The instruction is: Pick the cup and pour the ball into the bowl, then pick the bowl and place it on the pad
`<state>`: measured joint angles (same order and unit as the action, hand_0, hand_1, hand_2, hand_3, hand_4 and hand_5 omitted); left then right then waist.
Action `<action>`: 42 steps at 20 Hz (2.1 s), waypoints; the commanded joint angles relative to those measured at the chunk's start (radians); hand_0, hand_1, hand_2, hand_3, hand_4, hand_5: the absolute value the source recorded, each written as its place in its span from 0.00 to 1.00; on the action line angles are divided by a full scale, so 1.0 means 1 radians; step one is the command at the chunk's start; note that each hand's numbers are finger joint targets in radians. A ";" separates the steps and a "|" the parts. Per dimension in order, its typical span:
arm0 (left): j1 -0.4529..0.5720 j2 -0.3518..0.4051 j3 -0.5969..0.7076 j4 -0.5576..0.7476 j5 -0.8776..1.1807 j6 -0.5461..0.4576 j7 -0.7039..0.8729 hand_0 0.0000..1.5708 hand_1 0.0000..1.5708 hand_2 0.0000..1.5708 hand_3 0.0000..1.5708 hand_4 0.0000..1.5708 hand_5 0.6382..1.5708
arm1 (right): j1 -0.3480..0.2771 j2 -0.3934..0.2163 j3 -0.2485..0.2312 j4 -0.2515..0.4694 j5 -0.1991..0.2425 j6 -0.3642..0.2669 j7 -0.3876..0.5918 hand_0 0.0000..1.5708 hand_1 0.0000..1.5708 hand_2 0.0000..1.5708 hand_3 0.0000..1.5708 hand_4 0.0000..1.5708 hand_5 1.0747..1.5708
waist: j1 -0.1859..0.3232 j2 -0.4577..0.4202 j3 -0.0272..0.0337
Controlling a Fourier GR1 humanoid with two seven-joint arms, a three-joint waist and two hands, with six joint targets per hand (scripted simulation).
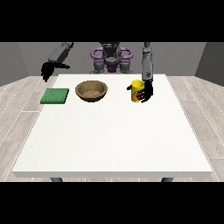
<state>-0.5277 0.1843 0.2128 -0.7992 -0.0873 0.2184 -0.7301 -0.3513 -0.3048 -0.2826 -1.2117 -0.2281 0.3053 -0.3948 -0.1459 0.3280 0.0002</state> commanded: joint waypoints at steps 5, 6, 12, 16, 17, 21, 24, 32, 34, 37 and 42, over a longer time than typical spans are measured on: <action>-0.012 -0.020 0.009 0.131 -0.103 0.242 -0.087 0.85 0.85 1.00 1.00 0.55 0.93 | -0.013 -0.060 -0.041 -0.034 -0.056 0.033 0.057 0.00 0.00 0.00 0.00 0.00 0.97 | -0.077 0.028 -0.0013; -0.068 -0.017 0.003 0.132 -0.101 0.236 -0.049 0.85 0.85 1.00 1.00 0.56 0.93 | -0.027 -0.063 -0.042 0.001 -0.032 0.026 0.012 0.00 0.00 0.00 0.00 0.00 0.97 | -0.054 0.036 -0.0006; -0.044 -0.046 -0.166 0.051 -0.279 0.321 0.177 0.86 0.86 1.00 1.00 0.63 0.96 | 0.001 -0.116 -0.076 0.212 -0.013 0.054 0.020 0.00 0.00 0.00 0.00 0.00 0.97 | 0.040 -0.190 0.0020; -0.071 -0.057 -0.279 -0.005 -0.398 0.309 0.351 0.88 0.88 1.00 1.00 0.66 0.96 | 0.057 -0.159 -0.126 0.356 -0.013 0.096 -0.057 0.00 0.00 0.00 0.00 0.00 0.98 | 0.121 -0.280 0.0031; -0.108 -0.057 -0.304 0.007 -0.439 0.314 0.413 0.87 0.87 1.00 1.00 0.67 0.99 | 0.024 -0.149 -0.116 0.354 -0.018 0.069 0.006 0.00 0.00 0.07 0.00 0.00 0.98 | 0.130 -0.307 0.0028; -0.122 -0.086 -0.401 0.045 -0.613 0.380 0.592 0.87 0.87 1.00 1.00 0.73 0.99 | 0.072 -0.124 -0.092 0.378 0.016 0.040 0.016 0.00 0.00 0.00 0.00 0.00 0.97 | 0.141 -0.394 0.0023; -0.179 -0.127 -0.459 0.025 -0.704 0.365 0.687 0.87 0.87 1.00 1.00 0.68 1.00 | 0.081 -0.172 -0.119 0.433 0.011 0.093 -0.058 0.00 0.00 0.00 0.00 0.00 0.98 | 0.155 -0.352 0.0016; -0.192 -0.145 -0.515 -0.041 -0.882 0.355 0.793 0.81 0.81 1.00 1.00 0.64 1.00 | 0.050 -0.239 -0.174 0.525 -0.013 0.122 -0.137 0.00 0.00 0.00 0.00 0.00 0.96 | 0.199 -0.287 0.0012; -0.207 -0.182 -0.578 -0.054 -0.923 0.285 0.913 0.69 0.69 1.00 1.00 0.61 1.00 | 0.058 -0.224 -0.154 0.538 -0.006 0.127 -0.104 0.00 0.00 0.04 0.00 0.00 0.96 | 0.179 -0.358 0.0012; -0.194 -0.183 -0.730 -0.117 -0.980 0.270 1.035 0.52 0.52 1.00 0.99 0.56 1.00 | 0.045 -0.221 -0.145 0.583 0.018 0.120 -0.148 0.00 0.00 0.00 0.00 0.00 0.95 | 0.185 -0.356 0.0017; -0.249 -0.184 -0.707 -0.059 -1.093 0.211 1.097 0.35 0.35 1.00 1.00 0.59 0.99 | -0.009 -0.147 -0.077 0.523 0.058 0.034 -0.073 0.00 0.00 0.00 0.11 0.00 0.93 | 0.144 -0.367 0.0000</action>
<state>-0.7391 0.0048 -0.4764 -0.8795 -1.1044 0.4837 0.2929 -0.3428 -0.4946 -0.3978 -0.6700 -0.1959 0.3810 -0.4969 0.0231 -0.0162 0.0006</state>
